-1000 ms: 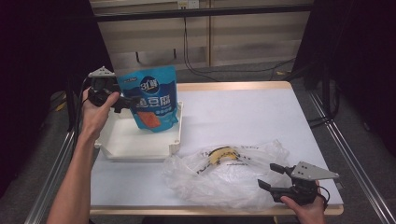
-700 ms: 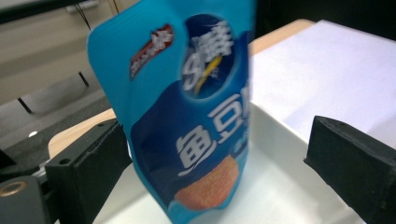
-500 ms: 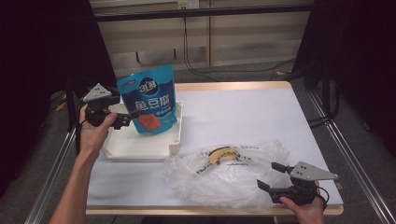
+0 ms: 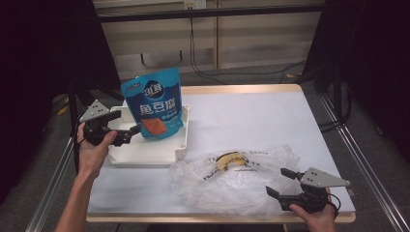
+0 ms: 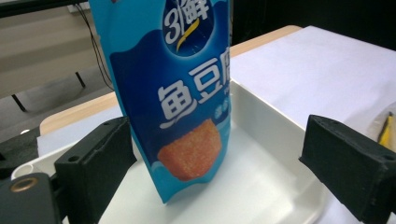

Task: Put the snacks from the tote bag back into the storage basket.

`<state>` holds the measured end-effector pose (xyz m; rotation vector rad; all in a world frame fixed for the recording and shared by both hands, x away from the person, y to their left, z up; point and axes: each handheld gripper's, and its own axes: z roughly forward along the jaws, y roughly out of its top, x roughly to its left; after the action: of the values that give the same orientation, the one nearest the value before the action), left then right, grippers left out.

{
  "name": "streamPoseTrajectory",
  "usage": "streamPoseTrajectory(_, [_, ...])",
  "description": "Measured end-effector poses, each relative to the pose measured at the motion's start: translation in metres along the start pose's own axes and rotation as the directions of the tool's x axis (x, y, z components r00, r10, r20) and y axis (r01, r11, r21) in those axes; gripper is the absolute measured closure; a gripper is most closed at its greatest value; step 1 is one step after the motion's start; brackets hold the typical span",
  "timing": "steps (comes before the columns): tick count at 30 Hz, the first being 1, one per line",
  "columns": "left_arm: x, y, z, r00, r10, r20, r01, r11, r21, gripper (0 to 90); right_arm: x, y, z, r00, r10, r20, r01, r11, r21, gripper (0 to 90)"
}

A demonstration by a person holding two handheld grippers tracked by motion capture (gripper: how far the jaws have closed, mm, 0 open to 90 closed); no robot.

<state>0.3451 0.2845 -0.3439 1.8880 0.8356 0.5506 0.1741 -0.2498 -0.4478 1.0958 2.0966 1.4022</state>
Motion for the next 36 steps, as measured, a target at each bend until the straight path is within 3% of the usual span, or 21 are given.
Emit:
streamPoseTrajectory(7, [-0.021,-0.017,-0.01,0.9987,0.016,0.049,-0.015,0.9998,-0.016,8.4,0.0,0.0,0.0,1.0,0.001,0.004,-0.001,1.0,-0.004,19.3])
streamPoseTrajectory(9, [-0.024,-0.022,-0.015,0.9928,-0.03,0.116,0.038,0.9971,-0.066,8.5,-0.001,0.0,-0.001,1.0,0.001,0.004,-0.001,1.0,-0.008,19.3])
streamPoseTrajectory(11, [-0.029,-0.024,-0.019,0.9974,-0.009,0.072,0.013,0.9982,-0.059,8.5,-0.001,0.0,-0.001,1.0,0.007,0.007,-0.006,0.9999,-0.01,19.3])
streamPoseTrajectory(14, [-0.035,-0.031,-0.024,0.9957,-0.009,0.092,0.015,0.998,-0.061,8.3,0.0,0.0,-0.002,1.0,0.001,0.007,-0.001,0.9999,-0.016,19.3])
streamPoseTrajectory(17, [-0.045,-0.04,-0.029,0.9985,0.018,0.052,-0.015,0.9984,-0.055,8.1,0.0,0.0,-0.004,0.9999,0.001,0.016,-0.001,0.9997,-0.024,19.4])
streamPoseTrajectory(21, [-0.055,-0.056,-0.032,0.9985,0.026,0.047,-0.025,0.9993,-0.028,8.0,0.0,0.0,-0.004,0.9998,0.007,0.018,-0.006,0.9997,-0.026,19.4])
streamPoseTrajectory(24, [-0.062,-0.069,-0.035,0.9981,-0.014,0.06,0.016,0.9991,-0.039,7.6,0.002,0.0,-0.005,0.9998,0.003,0.02,-0.003,0.9997,-0.026,19.5])
streamPoseTrajectory(28, [-0.073,-0.08,-0.037,0.9985,-0.018,0.052,0.02,0.9993,-0.031,7.6,0.002,0.0,-0.006,0.9996,0.007,0.028,-0.006,0.9995,-0.032,19.5])
streamPoseTrajectory(30, [-0.078,-0.082,-0.038,0.9991,-0.033,0.026,0.035,0.9983,-0.047,7.6,0.002,0.0,-0.007,0.9995,0.005,0.031,-0.003,0.9992,-0.039,19.5])
streamPoseTrajectory(32, [-0.082,-0.087,-0.037,0.9975,-0.05,0.051,0.053,0.9969,-0.058,7.6,0.003,0.0,-0.007,0.9994,0.003,0.035,-0.001,0.999,-0.045,19.5])
streamPoseTrajectory(34, [-0.091,-0.094,-0.035,0.9985,-0.023,0.049,0.026,0.9981,-0.056,7.7,0.004,0.0,-0.009,0.9991,0.005,0.041,-0.003,0.9984,-0.056,19.3])
streamPoseTrajectory(36, [-0.096,-0.099,-0.032,0.9972,-0.031,0.068,0.034,0.9984,-0.045,7.6,0.004,-0.001,-0.011,0.9987,0.008,0.05,-0.005,0.9977,-0.068,19.2])
